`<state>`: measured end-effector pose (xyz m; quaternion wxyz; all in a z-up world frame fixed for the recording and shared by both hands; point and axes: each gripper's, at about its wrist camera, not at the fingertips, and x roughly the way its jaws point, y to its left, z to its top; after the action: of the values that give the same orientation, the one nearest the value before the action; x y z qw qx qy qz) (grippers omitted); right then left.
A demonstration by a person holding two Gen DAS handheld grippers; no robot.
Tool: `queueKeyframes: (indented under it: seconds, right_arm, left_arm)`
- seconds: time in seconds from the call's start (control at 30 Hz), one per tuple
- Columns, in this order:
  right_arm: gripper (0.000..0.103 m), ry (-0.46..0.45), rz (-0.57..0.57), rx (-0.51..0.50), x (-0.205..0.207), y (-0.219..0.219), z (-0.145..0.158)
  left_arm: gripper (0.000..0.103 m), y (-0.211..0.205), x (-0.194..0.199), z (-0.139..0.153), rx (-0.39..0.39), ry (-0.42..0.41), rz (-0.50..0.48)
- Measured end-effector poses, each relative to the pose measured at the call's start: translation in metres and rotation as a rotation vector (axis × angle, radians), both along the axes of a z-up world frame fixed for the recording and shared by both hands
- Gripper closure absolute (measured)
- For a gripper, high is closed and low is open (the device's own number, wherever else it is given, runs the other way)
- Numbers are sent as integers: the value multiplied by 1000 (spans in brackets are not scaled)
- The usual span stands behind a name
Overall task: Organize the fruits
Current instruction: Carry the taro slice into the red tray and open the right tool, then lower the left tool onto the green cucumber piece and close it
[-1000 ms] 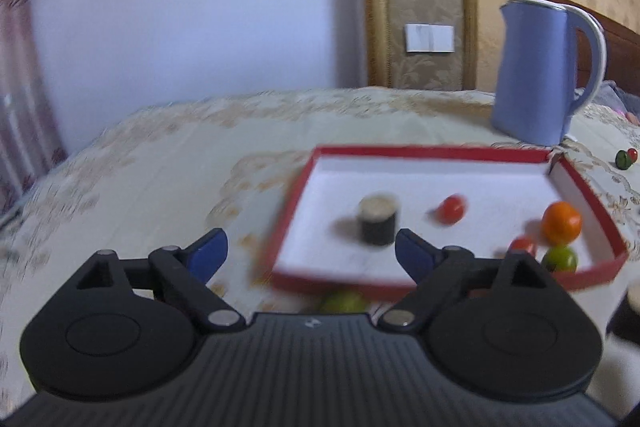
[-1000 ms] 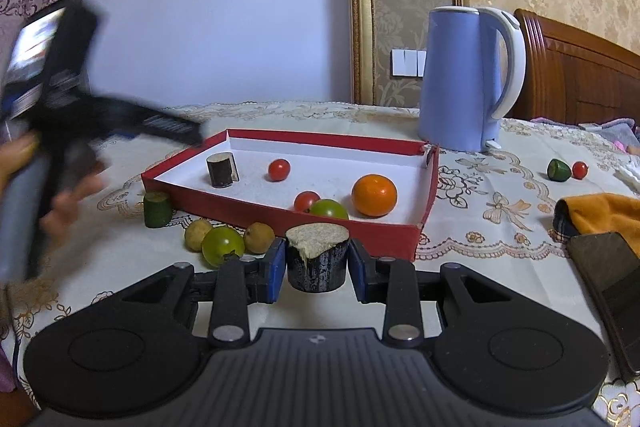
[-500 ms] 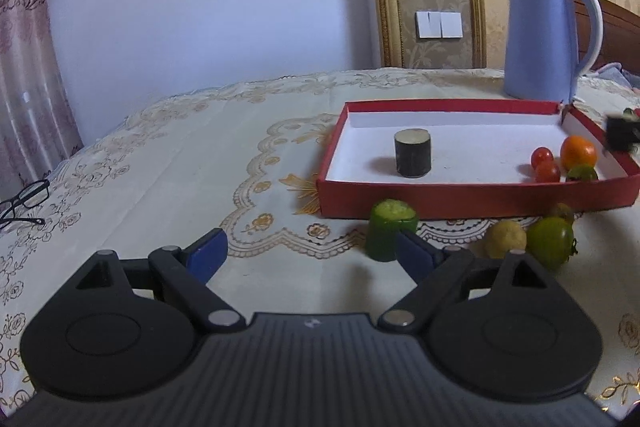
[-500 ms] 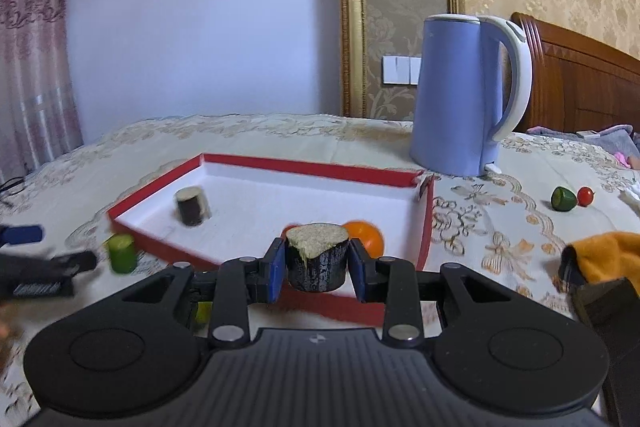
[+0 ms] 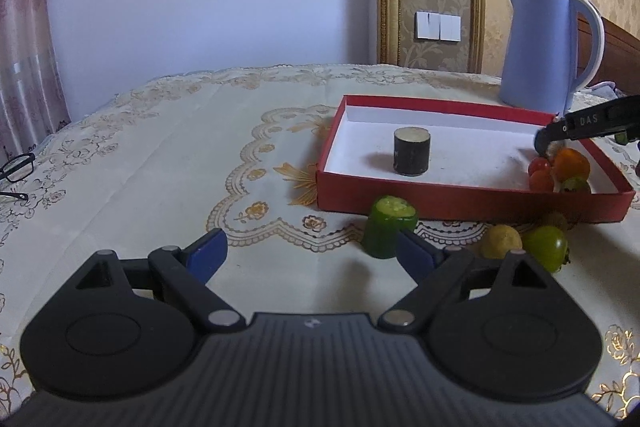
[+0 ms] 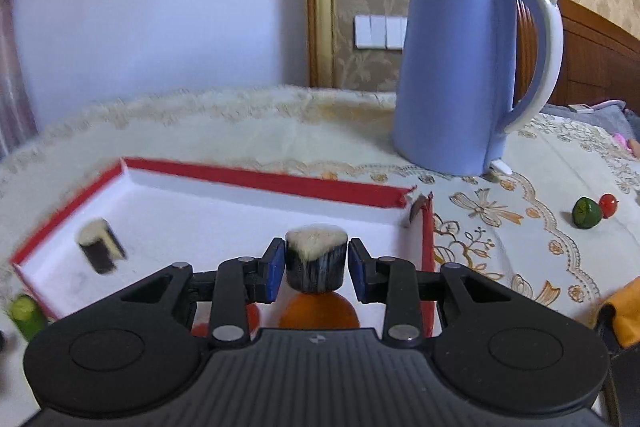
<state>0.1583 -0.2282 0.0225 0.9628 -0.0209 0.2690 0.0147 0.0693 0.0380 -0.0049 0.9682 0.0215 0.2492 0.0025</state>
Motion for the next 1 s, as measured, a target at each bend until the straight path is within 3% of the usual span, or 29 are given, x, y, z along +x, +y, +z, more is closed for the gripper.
queueKeyframes:
  seconds: [0.17, 0.23, 0.3, 0.43, 0.57, 0.73, 0.87, 1.0]
  right_arm:
    - [69, -89, 16, 24, -42, -1, 12]
    - [62, -137, 32, 45, -70, -3, 17]
    - [46, -190, 44, 58, -99, -3, 20]
    - [42, -253, 51, 72, -147, 1, 14]
    - [42, -229, 54, 111, -166, 1, -1]
    - [42, -172, 112, 60, -166, 14, -10]
    - [42, -146, 182, 77, -167, 29, -14]
    - [42, -130, 222, 60, -165, 44, -18]
  left_arm:
    - [9, -3, -1, 1, 10, -5, -49]
    - [9, -8, -1, 1, 29, -15, -84]
    - [9, -14, 0, 3, 58, -33, -88]
    - [12, -29, 14, 2, 120, 2, -105]
    - [30, -36, 28, -3, 127, 71, -134]
    - [49, -38, 38, -5, 106, 104, -143]
    - [74, -39, 39, -4, 63, 120, -179]
    - [74, -39, 38, -4, 58, 116, -171]
